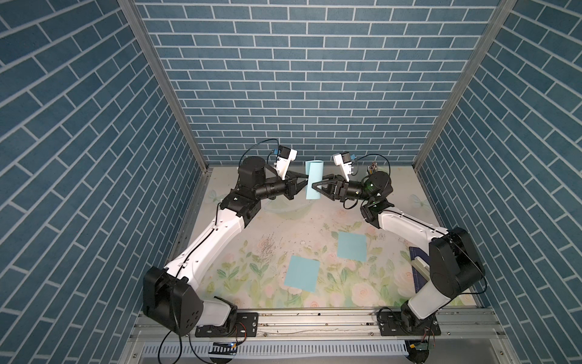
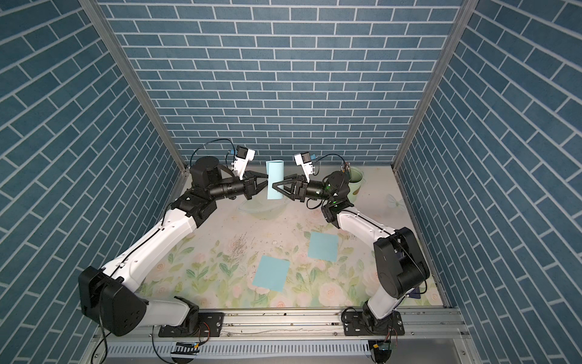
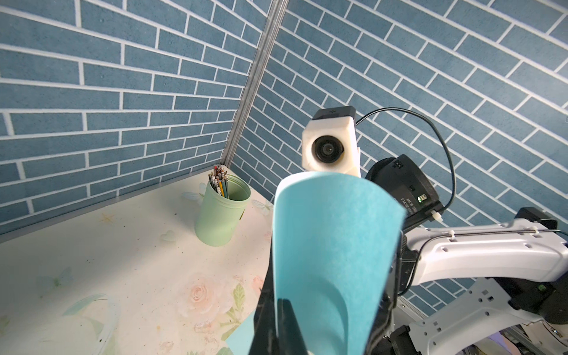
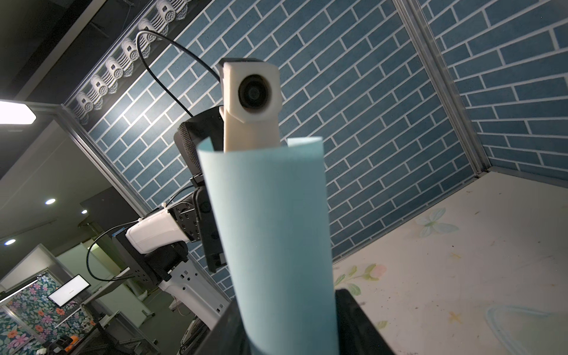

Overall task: Fold the square paper along the opposite sides
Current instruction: Fold the paper.

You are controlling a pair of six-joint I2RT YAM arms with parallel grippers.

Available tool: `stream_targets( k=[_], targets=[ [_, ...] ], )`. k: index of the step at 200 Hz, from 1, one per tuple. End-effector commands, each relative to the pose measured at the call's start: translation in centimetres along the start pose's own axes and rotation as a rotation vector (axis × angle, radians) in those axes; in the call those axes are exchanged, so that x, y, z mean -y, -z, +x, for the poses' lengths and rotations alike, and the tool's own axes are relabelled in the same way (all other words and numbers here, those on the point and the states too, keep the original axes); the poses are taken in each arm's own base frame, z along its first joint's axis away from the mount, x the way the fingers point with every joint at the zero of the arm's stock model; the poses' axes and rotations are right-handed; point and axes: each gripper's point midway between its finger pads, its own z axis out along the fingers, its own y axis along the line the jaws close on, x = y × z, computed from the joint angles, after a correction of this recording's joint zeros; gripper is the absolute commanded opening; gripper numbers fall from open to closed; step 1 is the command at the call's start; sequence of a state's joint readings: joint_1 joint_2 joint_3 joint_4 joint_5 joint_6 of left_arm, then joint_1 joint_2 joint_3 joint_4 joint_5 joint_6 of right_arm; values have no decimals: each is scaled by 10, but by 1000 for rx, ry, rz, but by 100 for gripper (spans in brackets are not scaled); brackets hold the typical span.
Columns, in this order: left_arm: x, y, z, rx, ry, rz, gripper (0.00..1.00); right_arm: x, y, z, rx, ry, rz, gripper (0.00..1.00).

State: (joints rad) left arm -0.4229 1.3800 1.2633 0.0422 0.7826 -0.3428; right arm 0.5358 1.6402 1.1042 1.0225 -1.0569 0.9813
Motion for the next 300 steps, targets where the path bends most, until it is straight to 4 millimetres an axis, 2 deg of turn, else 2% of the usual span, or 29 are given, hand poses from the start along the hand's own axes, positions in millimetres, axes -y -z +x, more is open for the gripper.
stream_targets(
  k=[1, 104, 150, 177, 235, 300],
  targets=[
    [12, 8, -11, 25, -43, 24, 0, -20, 1, -7, -2, 58, -43, 41],
    [18, 14, -17, 33, -69, 30, 1, -22, 8, -12, 9, 71, -29, 29],
    [20, 21, -21, 44, -89, 19, 4, -22, 11, -14, 15, 75, -22, 27],
    [24, 23, -23, 54, -101, 31, 9, -21, 11, -15, 18, 76, -20, 26],
    [33, 23, -20, 55, -106, 85, 29, -21, 10, -20, 24, 82, -20, 25],
    [40, 27, -20, 65, -132, 113, 32, -21, 8, -21, 19, 84, -26, 25]
  ],
)
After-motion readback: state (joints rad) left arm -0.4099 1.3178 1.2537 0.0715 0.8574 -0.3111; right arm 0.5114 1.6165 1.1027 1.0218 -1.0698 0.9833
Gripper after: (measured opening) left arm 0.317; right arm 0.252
